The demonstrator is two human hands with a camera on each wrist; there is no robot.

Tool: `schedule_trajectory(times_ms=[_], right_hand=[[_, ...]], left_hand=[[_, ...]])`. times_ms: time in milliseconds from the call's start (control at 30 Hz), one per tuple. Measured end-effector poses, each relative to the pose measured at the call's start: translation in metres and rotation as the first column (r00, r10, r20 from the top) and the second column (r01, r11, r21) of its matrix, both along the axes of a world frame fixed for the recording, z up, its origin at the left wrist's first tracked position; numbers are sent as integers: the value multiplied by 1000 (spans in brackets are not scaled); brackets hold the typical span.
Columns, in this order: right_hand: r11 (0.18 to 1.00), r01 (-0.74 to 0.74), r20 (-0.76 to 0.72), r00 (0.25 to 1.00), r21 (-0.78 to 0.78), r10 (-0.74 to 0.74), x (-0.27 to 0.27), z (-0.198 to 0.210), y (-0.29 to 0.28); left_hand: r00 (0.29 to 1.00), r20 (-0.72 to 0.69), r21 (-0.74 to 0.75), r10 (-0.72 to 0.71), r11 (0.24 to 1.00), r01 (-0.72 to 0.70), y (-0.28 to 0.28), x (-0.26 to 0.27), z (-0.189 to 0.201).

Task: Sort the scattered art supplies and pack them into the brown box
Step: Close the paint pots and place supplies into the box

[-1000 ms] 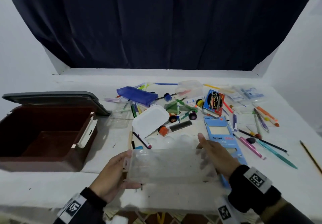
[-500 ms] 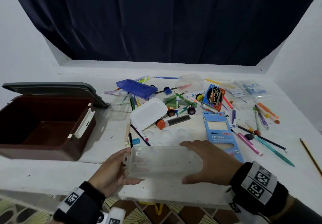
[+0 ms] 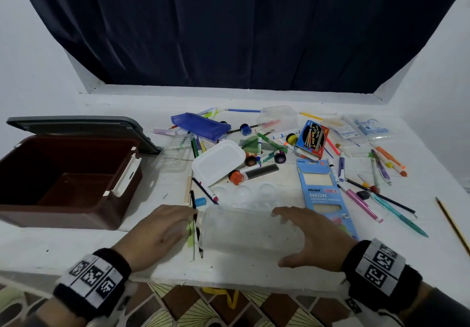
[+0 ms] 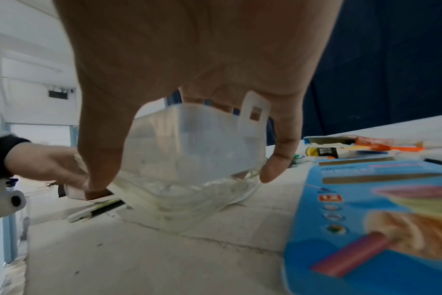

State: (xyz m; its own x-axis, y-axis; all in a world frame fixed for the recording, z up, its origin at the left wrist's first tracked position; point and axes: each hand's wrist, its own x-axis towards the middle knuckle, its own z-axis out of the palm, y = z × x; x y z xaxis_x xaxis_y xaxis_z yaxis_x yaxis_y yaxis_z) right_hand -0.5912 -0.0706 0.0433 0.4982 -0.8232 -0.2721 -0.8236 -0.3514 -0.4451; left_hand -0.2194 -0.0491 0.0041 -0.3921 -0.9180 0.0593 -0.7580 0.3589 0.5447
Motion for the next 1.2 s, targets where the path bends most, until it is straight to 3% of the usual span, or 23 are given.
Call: schedule_trajectory(times_ms=[33, 100, 167, 300, 467, 800, 1000, 1067, 1200], right_hand=[[1000, 22, 26, 999, 9, -22, -4, 0, 0], [999, 47, 59, 997, 24, -48, -9, 0, 1], [998, 52, 74, 996, 34, -55, -11, 1, 2], [996, 45, 66, 997, 80, -50, -13, -2, 4], [998, -16, 6, 1000, 56, 16, -10, -10, 5], [995, -94, -222, 971, -15, 88, 14, -17, -12], [994, -69, -277, 960, -85, 43, 36, -19, -24], [994, -60, -283, 959, -93, 31, 37, -20, -29], [994, -35, -276, 961, -108, 3, 34, -20, -37]], left_hand=[[979, 170, -23, -110, 993, 116, -3, 4, -6], [872, 424, 45, -244, 967, 249, -8, 1, -14], [762, 565, 77, -316, 940, 333, -12, -12, -17], [621, 661, 209, -420, 899, 386, -27, -27, -13], [531, 726, 234, -437, 883, 406, -58, -30, -10], [667, 673, 186, -319, 946, 264, -118, -28, -16], [688, 655, 160, -312, 947, 278, -135, -36, -15], [753, 578, 163, -314, 949, 271, -142, -36, -20], [958, 226, 190, -175, 973, 133, -143, -37, -19]])
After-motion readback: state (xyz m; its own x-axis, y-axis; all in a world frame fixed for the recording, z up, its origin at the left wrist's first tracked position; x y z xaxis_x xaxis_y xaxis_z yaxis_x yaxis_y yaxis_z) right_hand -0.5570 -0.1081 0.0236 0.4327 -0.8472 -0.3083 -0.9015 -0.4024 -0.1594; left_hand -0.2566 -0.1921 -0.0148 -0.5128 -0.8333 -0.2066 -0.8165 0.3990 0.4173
